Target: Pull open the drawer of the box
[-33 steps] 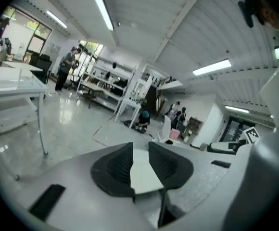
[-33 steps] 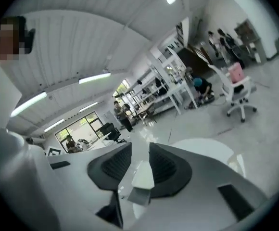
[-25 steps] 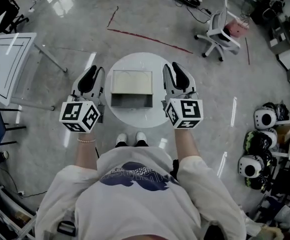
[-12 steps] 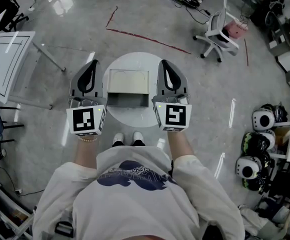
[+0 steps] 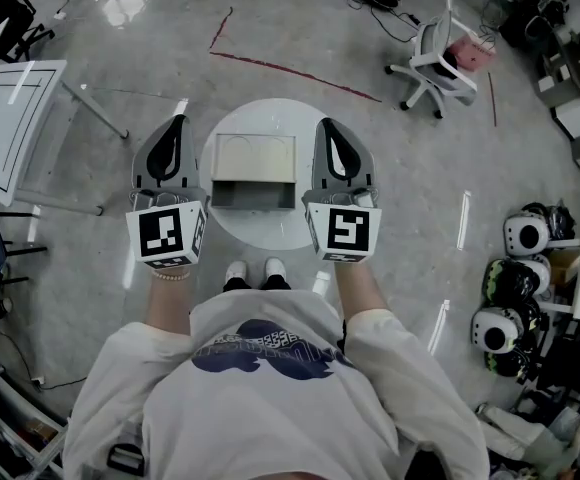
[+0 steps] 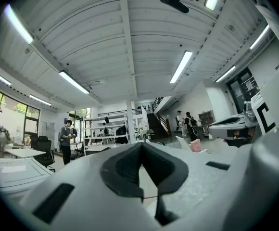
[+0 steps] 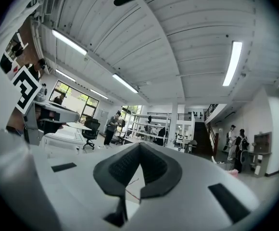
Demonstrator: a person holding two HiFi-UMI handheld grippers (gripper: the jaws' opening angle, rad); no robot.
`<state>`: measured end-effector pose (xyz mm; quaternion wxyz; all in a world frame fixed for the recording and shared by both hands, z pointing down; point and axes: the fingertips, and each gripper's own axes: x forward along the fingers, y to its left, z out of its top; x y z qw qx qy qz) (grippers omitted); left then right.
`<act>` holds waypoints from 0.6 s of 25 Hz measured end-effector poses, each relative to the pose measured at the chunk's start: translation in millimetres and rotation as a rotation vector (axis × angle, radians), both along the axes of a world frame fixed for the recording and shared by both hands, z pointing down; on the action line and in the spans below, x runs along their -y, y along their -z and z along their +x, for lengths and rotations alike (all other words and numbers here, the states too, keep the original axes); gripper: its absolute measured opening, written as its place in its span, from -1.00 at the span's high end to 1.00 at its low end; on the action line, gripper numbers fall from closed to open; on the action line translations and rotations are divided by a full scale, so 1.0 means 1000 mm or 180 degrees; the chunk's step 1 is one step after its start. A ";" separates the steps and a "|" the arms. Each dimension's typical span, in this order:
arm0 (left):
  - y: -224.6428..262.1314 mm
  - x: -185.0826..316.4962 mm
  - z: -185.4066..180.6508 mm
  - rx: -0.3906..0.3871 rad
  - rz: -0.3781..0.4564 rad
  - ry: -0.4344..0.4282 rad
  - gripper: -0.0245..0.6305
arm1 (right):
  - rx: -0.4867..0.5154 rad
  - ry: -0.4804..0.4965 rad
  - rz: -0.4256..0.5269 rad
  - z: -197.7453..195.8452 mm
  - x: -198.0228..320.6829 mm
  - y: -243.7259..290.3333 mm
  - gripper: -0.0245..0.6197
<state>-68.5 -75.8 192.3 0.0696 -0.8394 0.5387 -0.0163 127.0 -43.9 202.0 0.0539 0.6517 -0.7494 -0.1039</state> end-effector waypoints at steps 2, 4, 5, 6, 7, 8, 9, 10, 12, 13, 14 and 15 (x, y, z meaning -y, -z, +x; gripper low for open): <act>0.000 0.000 0.001 0.0005 0.0002 0.0009 0.90 | -0.0040 -0.0039 0.0077 0.001 -0.002 0.004 0.93; -0.001 0.000 0.001 0.0003 0.0003 0.0015 0.90 | -0.0054 -0.0048 0.0102 0.001 -0.002 0.004 0.93; -0.001 0.000 0.001 0.0001 0.0003 0.0018 0.90 | -0.0061 -0.0051 0.0085 0.001 -0.002 0.003 0.93; -0.001 0.000 0.000 0.0000 0.0003 0.0022 0.90 | -0.0068 -0.0057 0.0061 0.001 -0.002 0.002 0.93; -0.001 0.000 0.000 0.0002 0.0002 0.0025 0.90 | -0.0071 -0.0061 0.0044 0.001 -0.002 0.002 0.93; 0.000 0.000 -0.001 0.0010 0.0000 0.0024 0.90 | -0.0071 -0.0061 0.0038 0.001 -0.003 0.002 0.93; -0.001 -0.001 -0.001 0.0018 -0.0003 0.0022 0.90 | -0.0070 -0.0059 0.0039 0.000 -0.004 0.002 0.93; -0.001 -0.001 -0.002 0.0020 -0.0007 0.0023 0.90 | -0.0069 -0.0056 0.0044 0.000 -0.004 0.002 0.93; -0.001 0.000 -0.004 0.0006 -0.0012 0.0043 0.90 | -0.0077 -0.0048 0.0059 -0.001 -0.005 0.004 0.93; -0.001 0.000 -0.005 0.0001 -0.0013 0.0054 0.90 | -0.0082 -0.0041 0.0073 -0.002 -0.004 0.004 0.93; -0.001 0.001 -0.006 0.0000 -0.0014 0.0063 0.90 | -0.0087 -0.0034 0.0086 -0.003 -0.004 0.005 0.93; -0.001 0.001 -0.006 0.0001 -0.0014 0.0068 0.90 | -0.0089 -0.0029 0.0094 -0.003 -0.004 0.006 0.93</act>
